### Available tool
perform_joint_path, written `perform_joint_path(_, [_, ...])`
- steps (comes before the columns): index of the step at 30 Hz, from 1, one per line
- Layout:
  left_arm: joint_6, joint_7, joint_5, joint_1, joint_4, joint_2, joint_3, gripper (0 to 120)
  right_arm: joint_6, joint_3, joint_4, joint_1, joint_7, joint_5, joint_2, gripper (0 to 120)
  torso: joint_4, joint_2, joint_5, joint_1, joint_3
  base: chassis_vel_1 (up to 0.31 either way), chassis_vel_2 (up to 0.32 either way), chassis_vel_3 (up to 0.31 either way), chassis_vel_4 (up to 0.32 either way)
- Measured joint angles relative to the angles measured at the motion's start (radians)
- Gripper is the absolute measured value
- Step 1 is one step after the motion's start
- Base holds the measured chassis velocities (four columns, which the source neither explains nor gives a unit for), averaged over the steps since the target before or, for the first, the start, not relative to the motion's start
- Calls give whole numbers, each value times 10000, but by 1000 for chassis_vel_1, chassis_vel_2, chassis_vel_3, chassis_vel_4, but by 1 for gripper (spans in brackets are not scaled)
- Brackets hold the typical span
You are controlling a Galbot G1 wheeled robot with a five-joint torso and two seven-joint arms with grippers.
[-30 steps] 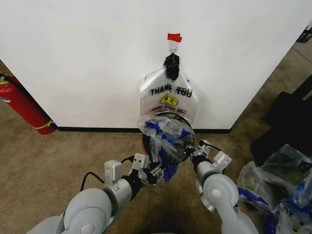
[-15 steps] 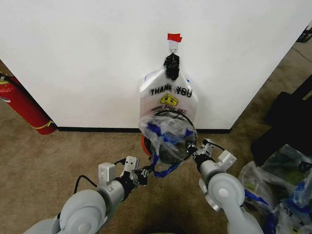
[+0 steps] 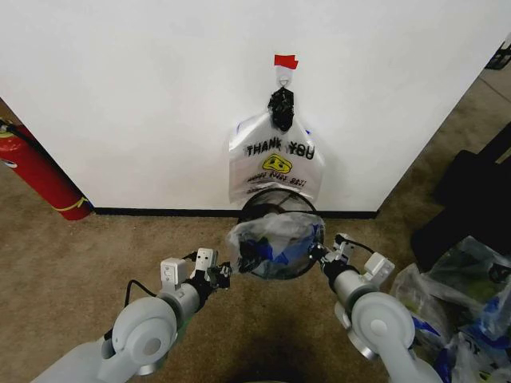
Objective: Pick up the garbage bag from the wall and place it over the trash bin.
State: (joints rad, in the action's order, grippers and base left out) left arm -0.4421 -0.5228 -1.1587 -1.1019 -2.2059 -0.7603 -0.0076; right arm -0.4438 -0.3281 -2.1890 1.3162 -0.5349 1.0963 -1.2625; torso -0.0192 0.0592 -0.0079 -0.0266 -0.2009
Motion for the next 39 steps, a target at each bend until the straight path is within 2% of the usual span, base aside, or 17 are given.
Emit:
perform_joint_path(8, [8,166,145,-136,70,-18,-174,1,-12,-19,-14,48,90,-130,230,0,-1,0,-2,0,0,0,0,0,0])
perform_joint_path(12, [-440,302,573,-485,-453,269,-525,16,115,-68,223,-84,-81,-180,82,0,-1,0,-1,0,0,0,0,0,0])
perform_joint_path(13, [-440,302,573,-485,-453,269,-525,16,115,-68,223,-84,-81,-180,82,0,-1,0,-1,0,0,0,0,0,0])
perform_joint_path(18, [-755,357,1103,-880,-1099,596,-875,38,199,-168,552,-416,-273,-172,-99,0,0,0,-1,0,0,0,0,0,0])
perform_joint_path(20, [-797,291,1280,-1069,-1262,668,-957,41,229,-203,652,-511,-334,-166,-128,0,0,0,0,0,0,0,0,0,0])
perform_joint_path(24, [-1065,37,1654,-1676,-1953,849,-1244,61,244,-369,931,-707,-548,-17,-164,0,1,0,2,0,0,0,0,0,0])
perform_joint_path(28, [-1102,58,2204,-1864,-2233,968,-1342,72,243,-436,1024,-752,-646,45,-148,0,-2,0,-1,0,0,0,0,0,0])
perform_joint_path(32, [-863,185,3082,-1871,-2548,1175,-1384,89,241,-544,1072,-856,-881,206,-96,0,0,0,-1,0,0,0,0,0,0])
perform_joint_path(36, [-523,590,3603,-1702,-2768,1294,-1243,98,228,-573,1071,-877,-1045,275,-75,0,-1,0,-1,0,0,0,0,0,0])
perform_joint_path(37, [65,1167,4143,-1503,-2836,1499,-1021,100,250,-569,1072,-878,-1140,299,-70,0,-1,0,0,0,0,0,0,0,0])
perform_joint_path(39, [558,1642,4513,-1254,-2816,1714,-841,100,269,-553,1060,-878,-1208,285,-66,0,1,0,-1,0,0,0,0,0,0])
